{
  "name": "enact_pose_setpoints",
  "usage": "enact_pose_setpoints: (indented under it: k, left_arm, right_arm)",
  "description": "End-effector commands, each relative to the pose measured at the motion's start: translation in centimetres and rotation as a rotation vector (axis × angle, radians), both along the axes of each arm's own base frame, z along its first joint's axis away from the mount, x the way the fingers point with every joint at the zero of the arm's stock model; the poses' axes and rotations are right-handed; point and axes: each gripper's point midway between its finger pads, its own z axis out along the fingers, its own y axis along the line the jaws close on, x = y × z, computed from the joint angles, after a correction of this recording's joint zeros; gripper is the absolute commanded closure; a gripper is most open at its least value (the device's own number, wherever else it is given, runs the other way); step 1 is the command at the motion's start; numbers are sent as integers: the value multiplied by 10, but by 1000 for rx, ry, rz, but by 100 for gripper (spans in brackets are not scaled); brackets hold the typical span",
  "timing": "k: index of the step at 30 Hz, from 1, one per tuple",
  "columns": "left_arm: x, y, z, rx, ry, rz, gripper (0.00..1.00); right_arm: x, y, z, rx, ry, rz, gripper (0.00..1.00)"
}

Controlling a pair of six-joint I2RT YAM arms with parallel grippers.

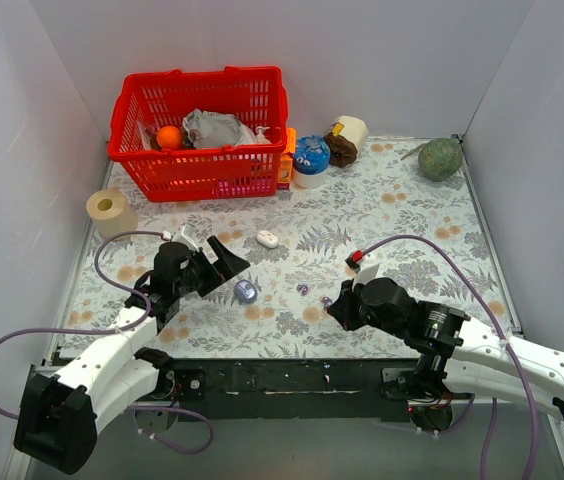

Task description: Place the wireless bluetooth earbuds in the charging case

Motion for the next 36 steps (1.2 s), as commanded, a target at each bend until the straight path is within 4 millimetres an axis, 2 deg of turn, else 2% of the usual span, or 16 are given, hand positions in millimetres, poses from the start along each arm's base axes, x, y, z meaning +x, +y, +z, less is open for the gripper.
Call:
enact_pose_setpoints:
  k: [1,3,5,9,10,12,13,14,17,20,24,28,34,36]
  left_arm:
    - [-19,9,-7,-35,113,92,2]
    - [-19,25,-1,12,62,152,2]
    - [-17,32,7,54,-2,153,2]
    - [-19,38,-6,113,35,157,3]
    - [-18,37,-19,136,86,154,9]
    - [-14,40,-33,168,143,180,24]
    - [-13,42,-40,185,166,190,37]
    - [-12,42,-52,210,211,191,43]
    - [-4,50,-68,264,232,233,50]
    - [3,49,-75,271,232,237,57]
    - [7,47,-88,275,249,234,60]
    - [11,43,-90,268,246,227,62]
    - [6,36,-92,252,258,188,78]
    - [-2,28,-94,232,268,145,78]
  right_arm:
    - [-2,7,2,56,9,2,91]
    - [-3,8,2,62,13,7,91]
    - [-5,9,0,57,21,14,91]
    - [-5,8,-2,56,29,8,91]
    - [-6,8,-1,62,33,10,92]
    - [-8,9,-2,64,42,12,94]
    - [-9,9,-2,69,45,17,96]
    - [-10,9,-2,69,48,22,97]
    - [-13,9,-1,76,57,27,99]
    - [-15,8,1,83,59,31,99]
    - [-16,8,1,83,62,34,99]
    - [-18,7,-1,84,66,36,99]
    - [-20,6,-7,84,74,32,99]
    - [-20,6,-9,90,80,30,99]
